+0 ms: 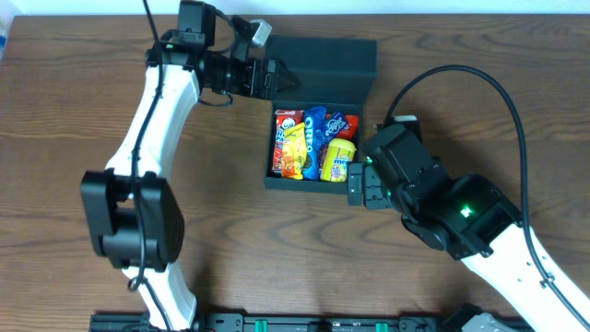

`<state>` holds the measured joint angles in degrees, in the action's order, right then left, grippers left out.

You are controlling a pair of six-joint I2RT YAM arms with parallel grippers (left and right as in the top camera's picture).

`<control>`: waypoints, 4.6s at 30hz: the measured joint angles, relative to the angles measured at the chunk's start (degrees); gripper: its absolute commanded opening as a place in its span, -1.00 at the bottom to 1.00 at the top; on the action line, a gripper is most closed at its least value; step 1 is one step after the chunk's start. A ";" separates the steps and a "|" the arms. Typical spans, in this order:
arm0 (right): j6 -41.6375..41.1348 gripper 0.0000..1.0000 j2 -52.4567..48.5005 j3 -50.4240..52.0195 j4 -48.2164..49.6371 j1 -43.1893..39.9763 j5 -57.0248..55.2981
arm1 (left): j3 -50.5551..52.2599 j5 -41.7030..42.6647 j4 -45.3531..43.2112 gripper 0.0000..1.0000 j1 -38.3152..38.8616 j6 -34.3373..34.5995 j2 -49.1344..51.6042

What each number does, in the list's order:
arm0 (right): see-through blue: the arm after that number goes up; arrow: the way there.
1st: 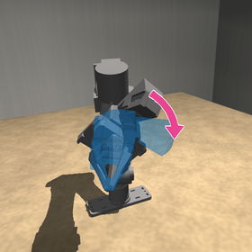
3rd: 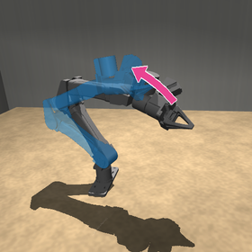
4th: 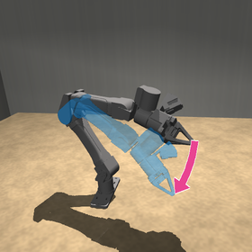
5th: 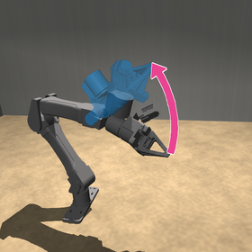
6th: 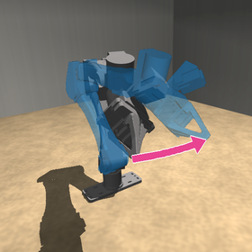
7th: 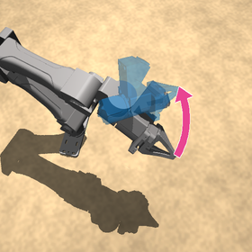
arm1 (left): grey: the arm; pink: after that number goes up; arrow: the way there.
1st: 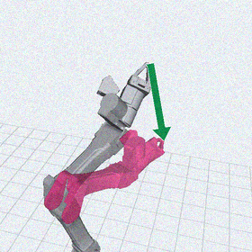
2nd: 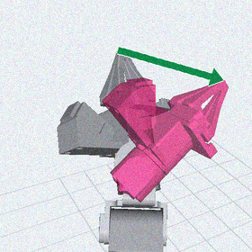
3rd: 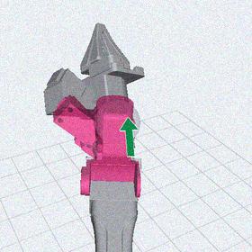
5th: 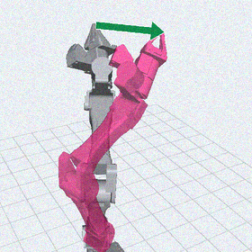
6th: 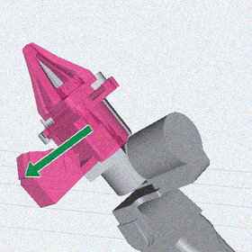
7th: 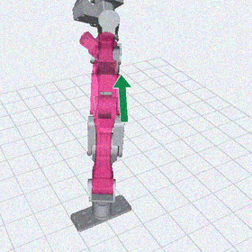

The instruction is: Pack container

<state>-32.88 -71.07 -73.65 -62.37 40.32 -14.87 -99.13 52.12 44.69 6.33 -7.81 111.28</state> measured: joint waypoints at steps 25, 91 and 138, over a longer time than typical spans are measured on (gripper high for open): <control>0.04 0.98 -0.28 0.04 3.45 0.00 2.21 | 0.00 -14.53 25.07 0.91 0.11 -3.19 -20.41; 4.87 0.99 -27.67 1.95 17.88 -5.49 4.17 | 55.89 -56.81 -11.19 0.91 28.72 24.76 -35.89; 4.87 0.98 -27.69 1.95 18.14 -5.49 4.68 | 55.89 -65.31 -19.56 0.92 29.53 25.83 -34.75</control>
<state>-28.01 -98.76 -71.70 -44.23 34.83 -10.20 -43.24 -13.19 25.12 35.86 18.02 76.53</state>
